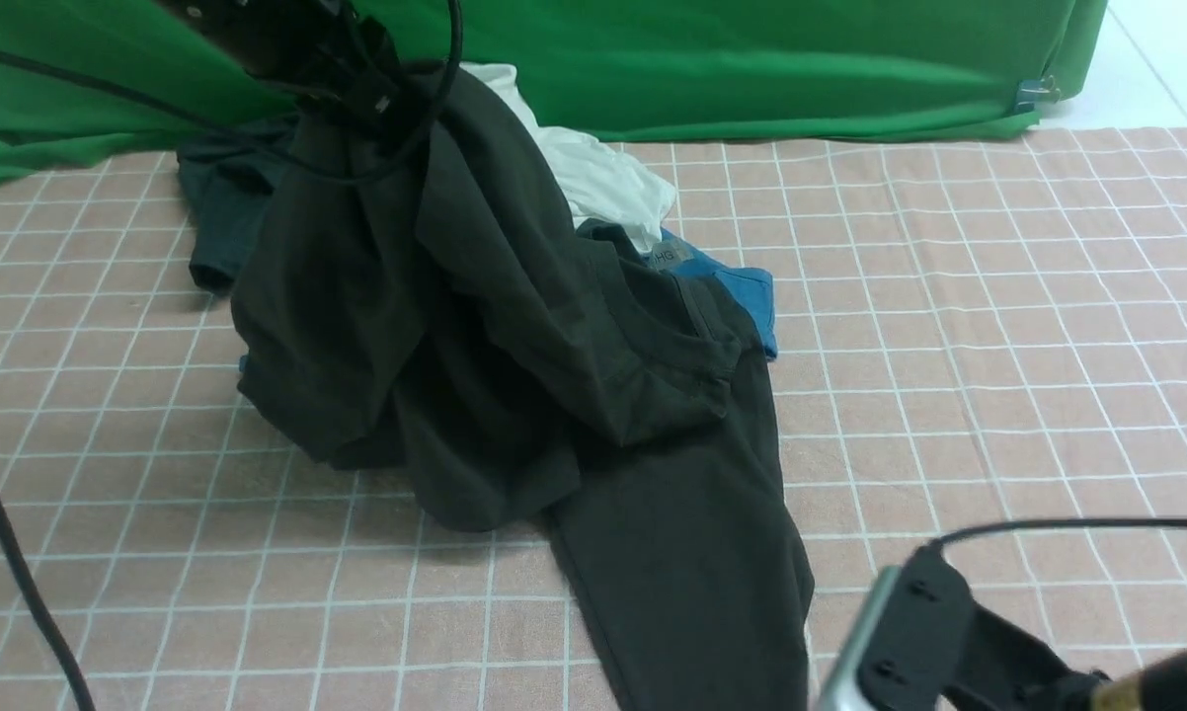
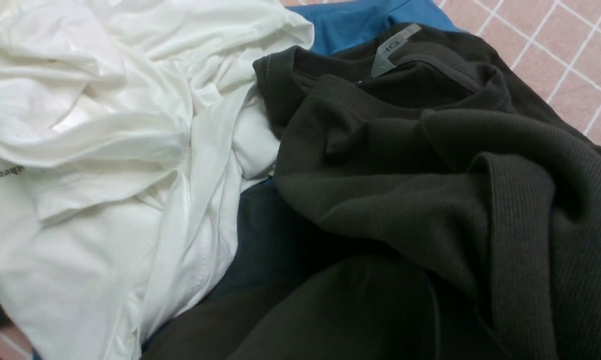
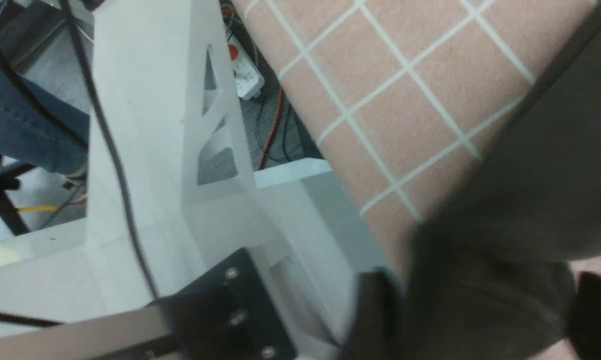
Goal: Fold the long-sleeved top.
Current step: Spread the long sleeves with your arms and place them on the tabletop
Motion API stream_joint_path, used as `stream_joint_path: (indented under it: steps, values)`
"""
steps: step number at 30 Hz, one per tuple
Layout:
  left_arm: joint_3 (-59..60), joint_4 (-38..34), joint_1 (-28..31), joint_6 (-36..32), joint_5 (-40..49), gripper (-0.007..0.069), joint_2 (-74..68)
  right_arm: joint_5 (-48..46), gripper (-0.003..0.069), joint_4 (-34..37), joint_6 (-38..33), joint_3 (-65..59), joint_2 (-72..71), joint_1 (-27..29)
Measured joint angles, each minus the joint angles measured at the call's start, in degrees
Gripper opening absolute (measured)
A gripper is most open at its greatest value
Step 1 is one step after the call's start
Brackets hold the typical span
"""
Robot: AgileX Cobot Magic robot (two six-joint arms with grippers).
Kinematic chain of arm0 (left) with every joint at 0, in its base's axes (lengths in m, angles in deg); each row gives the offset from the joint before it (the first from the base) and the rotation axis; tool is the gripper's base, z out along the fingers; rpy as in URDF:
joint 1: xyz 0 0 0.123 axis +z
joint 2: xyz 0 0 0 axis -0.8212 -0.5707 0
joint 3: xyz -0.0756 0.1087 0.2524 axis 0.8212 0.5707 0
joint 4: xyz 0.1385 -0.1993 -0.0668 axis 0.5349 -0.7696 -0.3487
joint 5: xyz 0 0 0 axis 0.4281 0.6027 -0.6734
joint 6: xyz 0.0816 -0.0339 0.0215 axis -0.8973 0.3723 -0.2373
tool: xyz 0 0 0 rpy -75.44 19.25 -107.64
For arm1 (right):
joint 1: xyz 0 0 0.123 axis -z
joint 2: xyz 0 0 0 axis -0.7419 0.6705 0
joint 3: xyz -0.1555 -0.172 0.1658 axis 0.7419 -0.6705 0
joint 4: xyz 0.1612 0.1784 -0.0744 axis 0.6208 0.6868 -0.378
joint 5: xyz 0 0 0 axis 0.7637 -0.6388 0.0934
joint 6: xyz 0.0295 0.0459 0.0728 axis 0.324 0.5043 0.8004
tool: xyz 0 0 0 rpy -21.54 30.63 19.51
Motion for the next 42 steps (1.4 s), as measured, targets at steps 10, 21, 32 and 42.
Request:
stream_joint_path:
  steps: [10,21,32,42]
  values:
    - [7.2,10.9,0.0,7.3,0.0,0.0048,7.7,2.3,0.0517,-25.8,11.1,17.8,3.5,12.9]
    - [10.6,12.9,0.0,10.6,0.2,0.0048,11.2,3.0,0.0591,-14.2,0.0,33.0,27.0,24.8]
    - [16.7,13.3,0.0,11.5,-0.1,0.0046,11.2,0.1,0.059,1.0,8.7,44.6,44.8,27.3]
    - [17.6,13.4,0.0,10.6,-0.2,0.0046,11.2,-2.5,0.059,6.8,6.8,44.6,48.8,25.5]
